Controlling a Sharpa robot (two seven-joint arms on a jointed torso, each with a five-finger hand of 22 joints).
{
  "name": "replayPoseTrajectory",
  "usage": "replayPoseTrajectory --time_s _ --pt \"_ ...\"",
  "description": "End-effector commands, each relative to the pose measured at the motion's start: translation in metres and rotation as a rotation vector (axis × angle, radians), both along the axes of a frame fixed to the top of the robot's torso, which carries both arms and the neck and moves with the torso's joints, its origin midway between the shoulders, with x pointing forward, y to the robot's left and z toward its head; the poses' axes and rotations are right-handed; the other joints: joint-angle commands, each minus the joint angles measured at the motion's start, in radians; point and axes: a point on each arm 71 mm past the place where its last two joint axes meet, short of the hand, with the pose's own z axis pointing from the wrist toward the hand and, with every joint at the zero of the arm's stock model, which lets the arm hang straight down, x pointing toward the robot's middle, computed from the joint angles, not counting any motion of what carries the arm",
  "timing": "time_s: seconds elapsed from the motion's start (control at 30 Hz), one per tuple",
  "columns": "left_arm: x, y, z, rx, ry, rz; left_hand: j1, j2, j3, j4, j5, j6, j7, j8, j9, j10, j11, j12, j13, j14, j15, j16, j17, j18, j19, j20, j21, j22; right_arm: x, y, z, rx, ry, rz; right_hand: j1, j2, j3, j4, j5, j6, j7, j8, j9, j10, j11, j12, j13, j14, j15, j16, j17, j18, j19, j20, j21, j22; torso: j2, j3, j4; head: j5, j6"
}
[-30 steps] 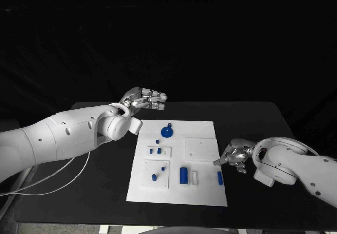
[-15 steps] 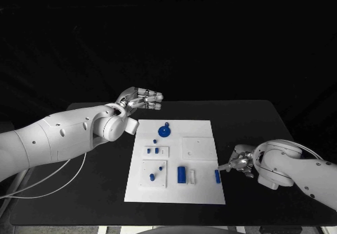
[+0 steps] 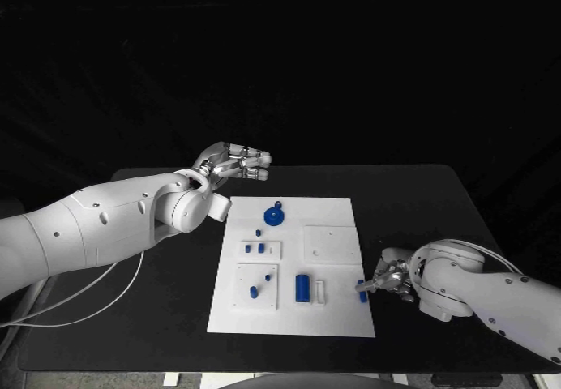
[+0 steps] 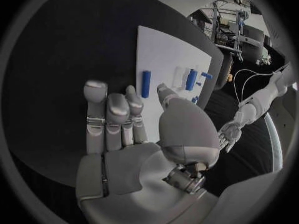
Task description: Assemble the parts on the task board
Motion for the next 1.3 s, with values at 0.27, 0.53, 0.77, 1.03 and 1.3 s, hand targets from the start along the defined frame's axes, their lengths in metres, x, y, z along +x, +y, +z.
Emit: replayPoseTrajectory --time_s 0.27,0.53,0.77,1.03,1.3 --pt "-0.001 -0.002 0.001 -0.006 -0.011 -0.015 -0.003 0.006 0.001 0.005 0.001 0.003 0.001 -0.003 -0.001 0.003 0.000 -0.002 0.000 -0.002 0.003 -0.001 0.001 0.003 -0.002 0.003 -0.003 -0.002 -0.001 0.006 -0.006 -0.023 0.019 0.028 0.028 0.018 0.026 -0.073 -0.002 0.013 0.000 0.003 -0.007 0.001 0.004 -0.004 0.003 0.004 0.005 -0.005 0.003 -0.007 0.042 0.001 -0.006 0.064 0.000 -0.0003 -0.0010 0.004 -0.003" --pt "-0.001 -0.002 0.001 -0.006 -0.009 -0.016 -0.004 0.007 0.000 0.006 0.001 0.001 0.001 -0.004 -0.001 0.003 0.000 -0.002 0.000 -0.002 0.003 -0.001 0.001 0.003 -0.002 0.003 -0.003 -0.001 0.000 0.011 -0.011 -0.019 0.026 0.027 0.033 0.044 0.063 -0.147 -0.001 0.024 0.000 0.002 -0.006 0.001 0.004 -0.003 0.003 0.005 0.006 -0.005 0.002 -0.005 0.042 0.003 -0.006 0.064 0.000 0.0008 -0.0001 0.008 -0.004" --pt "-0.001 -0.002 0.001 -0.005 -0.007 -0.017 -0.004 0.008 0.001 0.006 0.003 0.000 0.001 -0.004 -0.001 0.003 0.000 -0.002 0.000 -0.003 0.003 -0.001 0.001 0.003 -0.002 0.003 -0.003 -0.001 0.001 0.011 -0.017 -0.013 0.030 0.010 0.021 0.094 0.063 -0.217 0.001 0.034 -0.004 0.002 -0.001 0.001 0.002 0.002 0.001 0.006 0.006 -0.001 -0.001 -0.004 0.043 0.004 -0.003 0.064 0.000 0.0002 -0.0009 0.009 -0.006" --pt "-0.001 -0.001 0.001 -0.005 -0.006 -0.016 -0.005 0.007 0.000 0.006 0.002 0.000 0.001 -0.003 -0.001 0.002 0.001 -0.002 0.000 -0.003 0.003 -0.001 0.001 0.003 -0.002 0.003 -0.004 -0.001 0.002 0.009 -0.020 0.000 0.037 -0.017 -0.008 0.167 0.128 -0.318 0.110 0.048 -0.014 0.002 0.004 0.000 -0.004 0.010 -0.001 0.005 0.004 0.008 -0.001 -0.005 0.042 0.003 0.006 0.066 0.000 0.0007 -0.0012 0.009 -0.009" --pt "-0.001 -0.001 0.001 -0.004 -0.006 -0.016 -0.005 0.007 0.000 0.006 0.002 0.000 0.001 -0.003 -0.001 0.002 0.001 -0.002 0.000 -0.003 0.003 -0.001 0.001 0.003 -0.002 0.003 -0.004 -0.001 0.003 0.006 -0.021 0.005 0.040 -0.029 -0.007 0.190 0.161 -0.384 0.199 0.063 -0.017 0.002 0.013 -0.003 -0.007 0.010 -0.005 0.004 0.003 0.012 -0.003 -0.006 0.041 0.003 0.010 0.066 -0.001 0.0003 -0.0009 0.009 -0.007"
